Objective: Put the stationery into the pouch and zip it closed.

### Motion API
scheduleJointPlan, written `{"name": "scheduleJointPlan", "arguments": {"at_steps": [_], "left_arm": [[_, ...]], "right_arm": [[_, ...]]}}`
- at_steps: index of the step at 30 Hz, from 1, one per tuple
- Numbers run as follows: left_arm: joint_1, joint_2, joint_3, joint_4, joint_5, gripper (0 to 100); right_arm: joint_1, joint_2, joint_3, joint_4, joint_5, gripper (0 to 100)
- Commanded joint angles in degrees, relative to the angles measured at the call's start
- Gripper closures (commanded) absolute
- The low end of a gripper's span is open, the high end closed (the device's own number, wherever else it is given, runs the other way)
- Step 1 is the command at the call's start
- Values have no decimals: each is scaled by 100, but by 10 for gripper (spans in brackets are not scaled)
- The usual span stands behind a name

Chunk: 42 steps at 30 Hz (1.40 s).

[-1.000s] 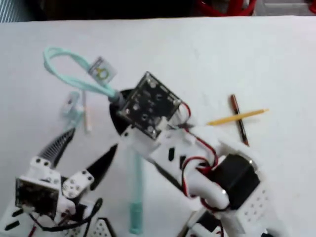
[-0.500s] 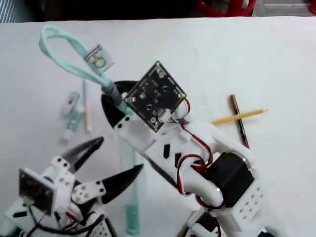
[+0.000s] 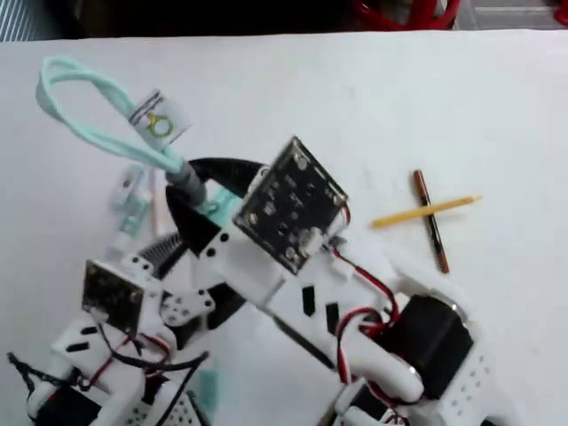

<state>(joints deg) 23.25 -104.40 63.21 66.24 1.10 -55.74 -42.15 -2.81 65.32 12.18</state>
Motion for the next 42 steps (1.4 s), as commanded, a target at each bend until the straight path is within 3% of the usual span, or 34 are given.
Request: {"name": "scheduleJointPlan", "arguments": {"at_steps": [1, 9, 14, 18, 22, 29, 33, 37, 42], "left_arm": [[268, 66, 176, -132, 44, 665], [31, 40, 378, -246, -299, 668], [31, 40, 844, -967, -308, 670], [31, 31, 1371, -1530, -325, 783], [31, 31, 1380, -1556, -325, 897], [31, 31, 1363, -1486, -334, 910], [31, 31, 1284, -1846, -334, 910], [57, 31, 1108, -2110, -334, 910], [84, 31, 1143, -2013, -316, 911]], "right_arm": [[-259, -180, -308, -57, -9, 981], [48, -127, -695, -84, 9, 981], [207, -127, -404, -119, 9, 981], [207, -171, 70, -119, 0, 981], [224, -189, 308, -119, 0, 981], [242, -180, 325, -110, 9, 981], [418, -136, 387, -145, 9, 981], [1059, -136, 536, -312, 9, 981], [2281, -136, 1582, -1552, 9, 981]]}}
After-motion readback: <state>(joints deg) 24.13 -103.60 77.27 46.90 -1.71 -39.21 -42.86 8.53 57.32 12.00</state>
